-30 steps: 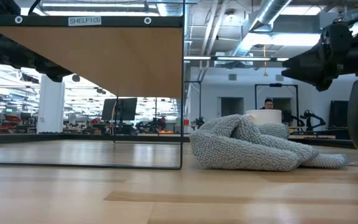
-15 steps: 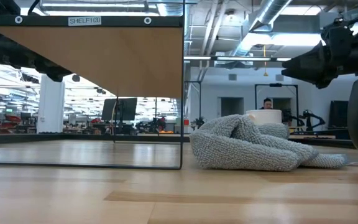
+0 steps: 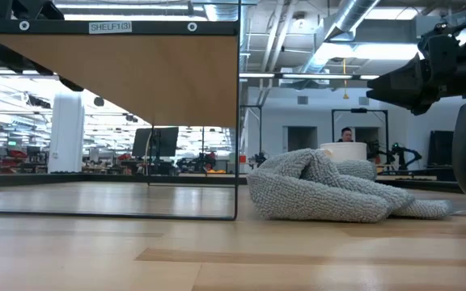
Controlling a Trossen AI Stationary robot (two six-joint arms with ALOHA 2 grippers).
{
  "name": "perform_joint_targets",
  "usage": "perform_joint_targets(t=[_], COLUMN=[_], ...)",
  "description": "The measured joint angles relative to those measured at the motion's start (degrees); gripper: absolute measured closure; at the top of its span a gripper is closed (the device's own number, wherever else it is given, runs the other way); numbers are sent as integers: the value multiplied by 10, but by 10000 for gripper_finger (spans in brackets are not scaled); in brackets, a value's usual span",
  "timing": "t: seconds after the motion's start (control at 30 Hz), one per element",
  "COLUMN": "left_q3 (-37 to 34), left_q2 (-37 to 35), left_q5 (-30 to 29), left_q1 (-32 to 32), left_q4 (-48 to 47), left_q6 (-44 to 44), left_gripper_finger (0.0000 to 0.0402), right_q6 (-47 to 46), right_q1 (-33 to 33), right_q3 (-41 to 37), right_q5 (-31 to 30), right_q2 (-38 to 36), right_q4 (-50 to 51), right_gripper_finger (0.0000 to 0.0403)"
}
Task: Stack small to large cups/mugs on shelf
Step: Put the green patterned mug on the shelf
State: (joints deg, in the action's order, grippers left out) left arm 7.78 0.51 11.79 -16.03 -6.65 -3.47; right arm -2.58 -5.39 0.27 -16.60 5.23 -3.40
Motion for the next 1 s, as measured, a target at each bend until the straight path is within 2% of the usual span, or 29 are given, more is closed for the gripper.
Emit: perform_joint_targets(t=[0.13,0.33,0.47,0.63,0.8,1.0], left_q3=[35,74,102,129,141,165], left_q2=[0,0,0,0,0,11], left_q5=[6,90,149,148,175,139], left_q1=[0,0,0,0,0,0], left_q4=[-54,-67,-64,-64,-65,-70], left_q6=[-48,-77,-60,-34,-37,-48], left_gripper_finger=[203,203,203,203,203,203], right_q6=[-8,-9,-9,-22,-25,-25], right_q1=[0,0,0,0,0,0], right_q3=[0,0,0,0,0,0], right_q5=[-1,-18,-19,-19,-19,-19], right_q2=[0,0,0,0,0,0], right_q4=[0,0,0,0,0,0], right_gripper_finger=[158,158,158,158,158,158])
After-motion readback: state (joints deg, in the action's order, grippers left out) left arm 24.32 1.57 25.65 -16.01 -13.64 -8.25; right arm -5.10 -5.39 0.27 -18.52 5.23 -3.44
